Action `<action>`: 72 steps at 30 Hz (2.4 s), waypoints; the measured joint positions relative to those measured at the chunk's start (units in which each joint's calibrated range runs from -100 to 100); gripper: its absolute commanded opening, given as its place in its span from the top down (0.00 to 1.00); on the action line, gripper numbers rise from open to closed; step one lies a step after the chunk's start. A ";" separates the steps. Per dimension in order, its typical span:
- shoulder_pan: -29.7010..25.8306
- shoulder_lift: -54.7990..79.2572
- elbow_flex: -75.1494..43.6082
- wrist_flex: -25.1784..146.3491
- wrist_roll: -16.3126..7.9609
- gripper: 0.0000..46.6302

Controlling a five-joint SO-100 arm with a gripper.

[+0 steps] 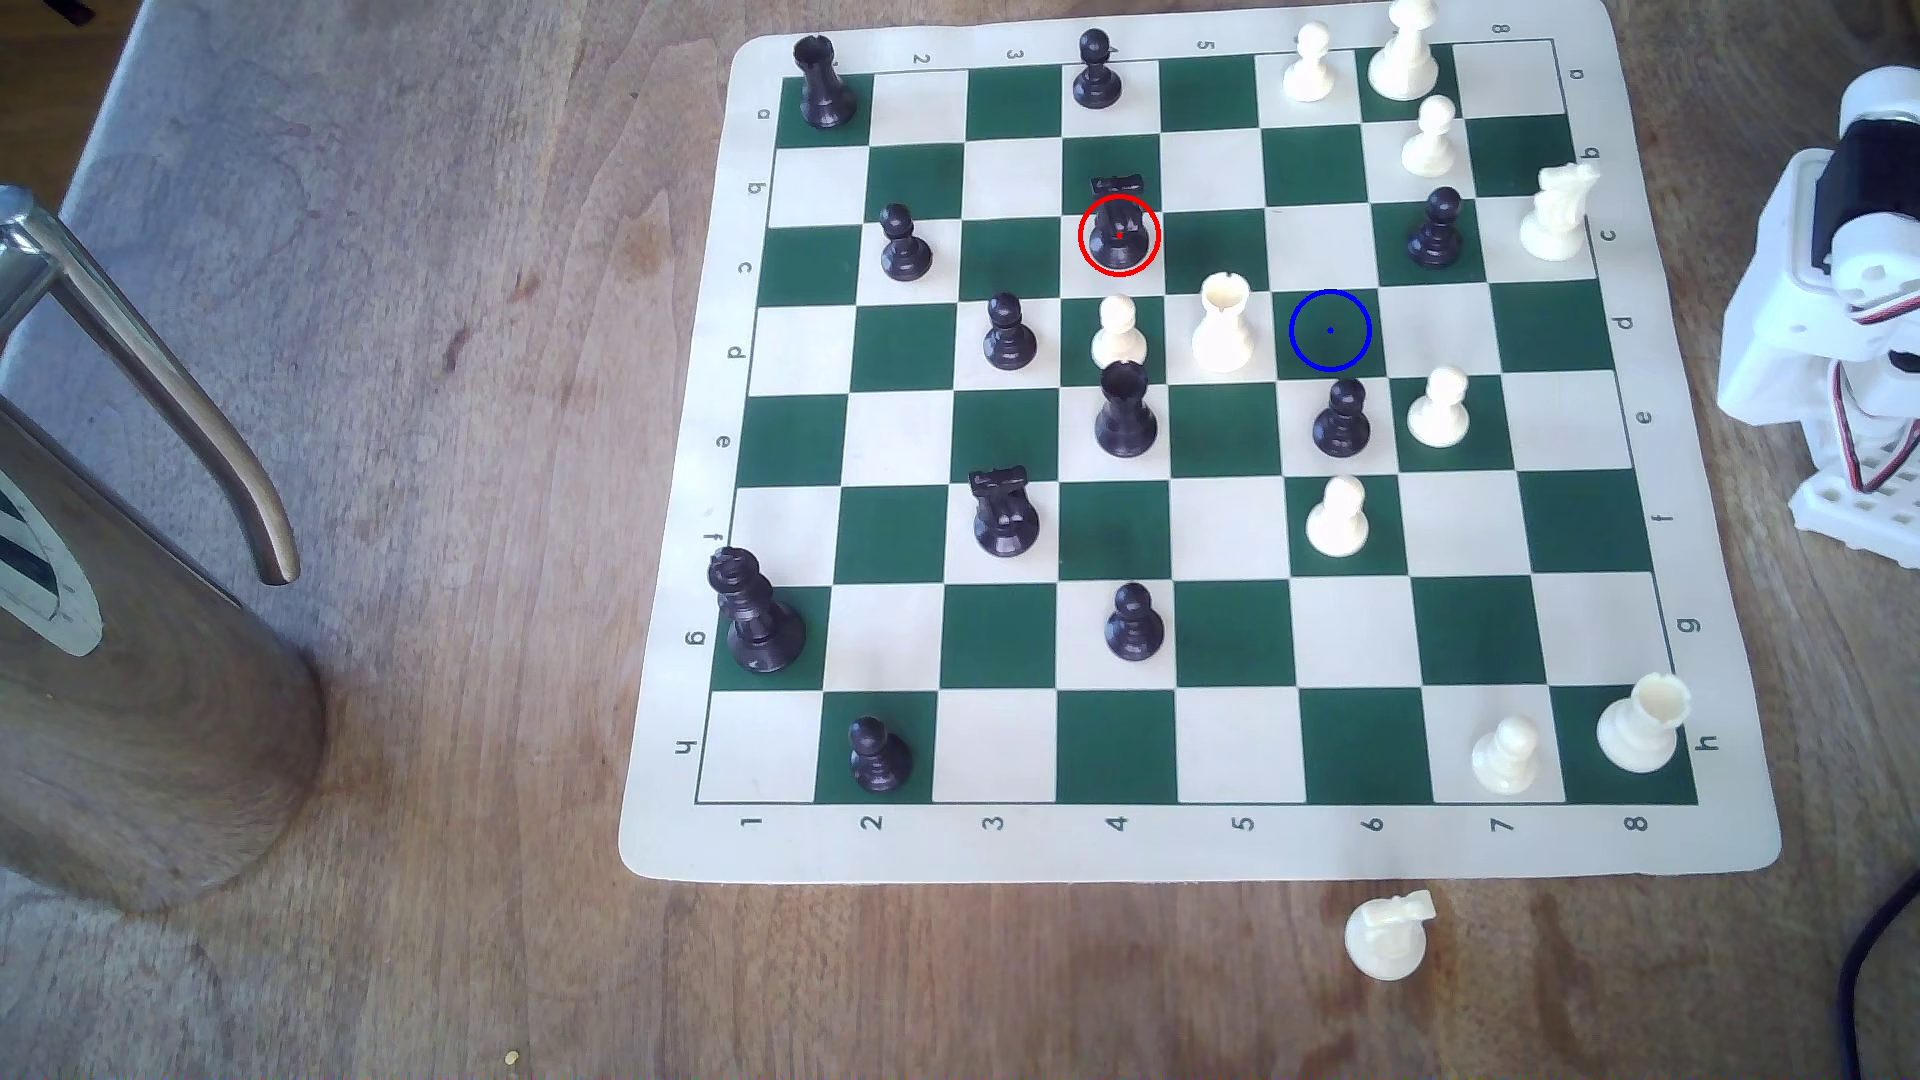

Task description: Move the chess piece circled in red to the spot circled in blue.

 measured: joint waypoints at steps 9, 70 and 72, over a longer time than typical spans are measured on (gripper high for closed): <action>2.80 8.21 -0.18 24.54 -7.42 0.87; 5.75 103.64 -56.39 29.32 -2.15 0.67; 5.60 103.64 -56.39 29.32 -2.44 0.67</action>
